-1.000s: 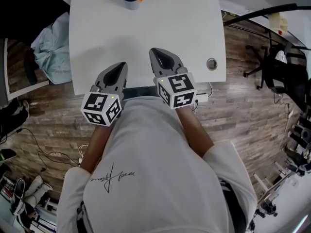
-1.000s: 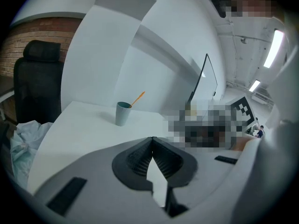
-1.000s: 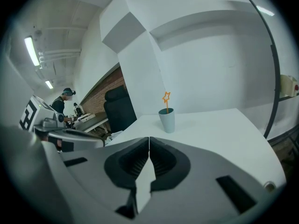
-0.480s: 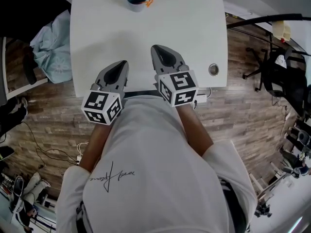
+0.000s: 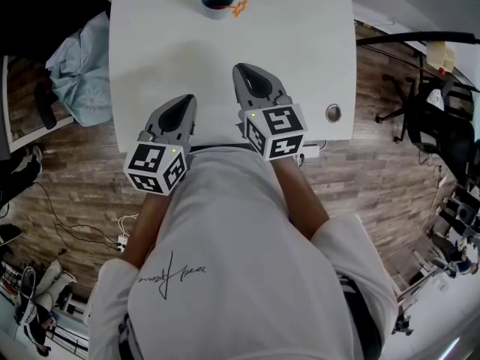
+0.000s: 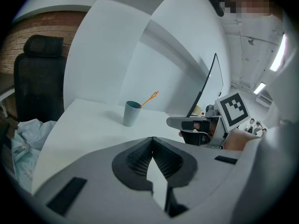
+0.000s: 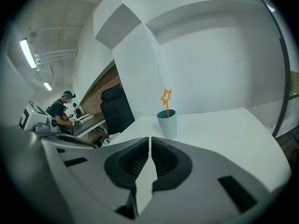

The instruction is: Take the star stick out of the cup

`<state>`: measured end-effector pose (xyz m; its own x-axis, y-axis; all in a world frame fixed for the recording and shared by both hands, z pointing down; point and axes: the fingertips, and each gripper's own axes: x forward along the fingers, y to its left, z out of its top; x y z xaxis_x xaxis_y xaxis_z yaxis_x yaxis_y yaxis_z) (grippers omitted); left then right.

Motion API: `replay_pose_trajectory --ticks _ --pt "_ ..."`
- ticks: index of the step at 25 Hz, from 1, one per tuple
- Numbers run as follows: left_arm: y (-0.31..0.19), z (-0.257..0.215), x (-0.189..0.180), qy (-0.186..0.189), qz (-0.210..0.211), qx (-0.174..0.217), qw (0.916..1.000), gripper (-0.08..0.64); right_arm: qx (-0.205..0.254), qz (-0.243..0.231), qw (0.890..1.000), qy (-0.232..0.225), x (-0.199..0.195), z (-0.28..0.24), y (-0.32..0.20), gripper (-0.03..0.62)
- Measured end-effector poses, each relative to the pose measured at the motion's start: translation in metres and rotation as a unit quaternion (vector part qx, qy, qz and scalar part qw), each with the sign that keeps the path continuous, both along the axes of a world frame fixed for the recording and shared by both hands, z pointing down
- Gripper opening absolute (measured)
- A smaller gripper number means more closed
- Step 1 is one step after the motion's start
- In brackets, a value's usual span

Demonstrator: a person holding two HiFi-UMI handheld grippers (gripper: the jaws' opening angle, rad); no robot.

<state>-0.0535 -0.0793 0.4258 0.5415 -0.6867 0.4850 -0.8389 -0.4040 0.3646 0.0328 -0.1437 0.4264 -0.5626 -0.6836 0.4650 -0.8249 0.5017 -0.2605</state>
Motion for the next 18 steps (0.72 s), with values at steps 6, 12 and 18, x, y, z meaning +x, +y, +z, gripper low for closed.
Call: replay_pose_trajectory --ticks 6,12,18 --pt "-0.006 0.004 -0.007 -0.001 -0.006 -0.008 0.9999 0.008 -0.001 0.009 1.000 0.000 -0.002 0.004 -0.017 0.012" --pt "-0.014 0.006 -0.011 -0.002 -0.010 -0.016 0.9998 0.008 0.001 0.010 1.000 -0.007 -0.003 0.003 -0.034 0.012" --pt "-0.023 0.008 -0.012 -0.004 -0.009 -0.021 0.9997 0.008 0.002 0.007 1.000 -0.015 -0.007 0.004 -0.050 0.037"
